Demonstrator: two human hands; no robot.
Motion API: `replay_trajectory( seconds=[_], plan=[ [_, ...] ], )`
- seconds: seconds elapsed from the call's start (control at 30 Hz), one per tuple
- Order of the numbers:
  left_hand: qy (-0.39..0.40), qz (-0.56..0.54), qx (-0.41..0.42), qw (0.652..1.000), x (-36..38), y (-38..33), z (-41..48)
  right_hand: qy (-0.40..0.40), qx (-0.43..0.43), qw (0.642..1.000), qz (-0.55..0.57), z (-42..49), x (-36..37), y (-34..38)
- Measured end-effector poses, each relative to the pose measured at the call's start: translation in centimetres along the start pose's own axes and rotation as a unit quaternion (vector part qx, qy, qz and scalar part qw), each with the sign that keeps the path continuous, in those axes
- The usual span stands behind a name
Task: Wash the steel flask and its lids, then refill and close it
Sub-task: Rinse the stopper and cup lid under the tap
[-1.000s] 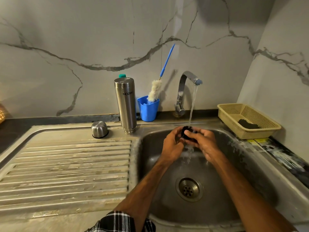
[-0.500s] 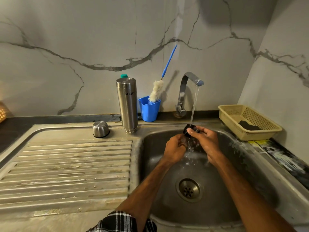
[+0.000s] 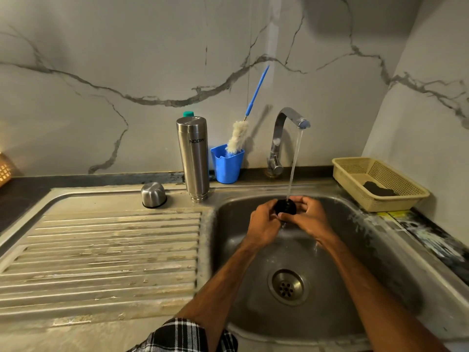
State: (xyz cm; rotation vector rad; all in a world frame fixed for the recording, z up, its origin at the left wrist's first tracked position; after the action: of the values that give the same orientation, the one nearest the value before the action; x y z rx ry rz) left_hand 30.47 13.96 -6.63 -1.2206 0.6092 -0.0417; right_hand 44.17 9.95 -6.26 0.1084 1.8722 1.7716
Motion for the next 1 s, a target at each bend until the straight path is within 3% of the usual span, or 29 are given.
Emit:
replay_trajectory(
  seconds=[0.23, 0.77, 1.0],
  plan=[
    [0.013, 0.015, -0.01, 1.0, 0.5, 0.4, 0.0, -0.036, -0.005, 0.999, -0.03, 0.1, -0.7, 0.2],
    [0.065, 0.083, -0.107, 0.989, 1.8, 2.9, -0.2, -0.02, -0.079, 0.978, -0.194, -0.6, 0.4, 2.6],
    [0.045, 0.075, -0.118, 0.989, 1.2, 2.8, -0.2, -0.035, -0.049, 0.979, -0.195, -0.7, 0.0, 2.2]
  ],
)
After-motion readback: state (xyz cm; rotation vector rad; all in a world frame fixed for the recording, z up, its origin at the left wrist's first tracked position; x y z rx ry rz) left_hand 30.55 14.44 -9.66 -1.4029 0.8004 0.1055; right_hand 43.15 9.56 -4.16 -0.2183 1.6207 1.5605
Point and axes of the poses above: each hand's wrist, its own z-axis towards the middle knuckle, its own x-axis out of the palm, y = z × x, the point moved 10 cm from there along z, towards the middle knuckle, and after that the axes turned 2 degrees about z, right-handed, at the moved point
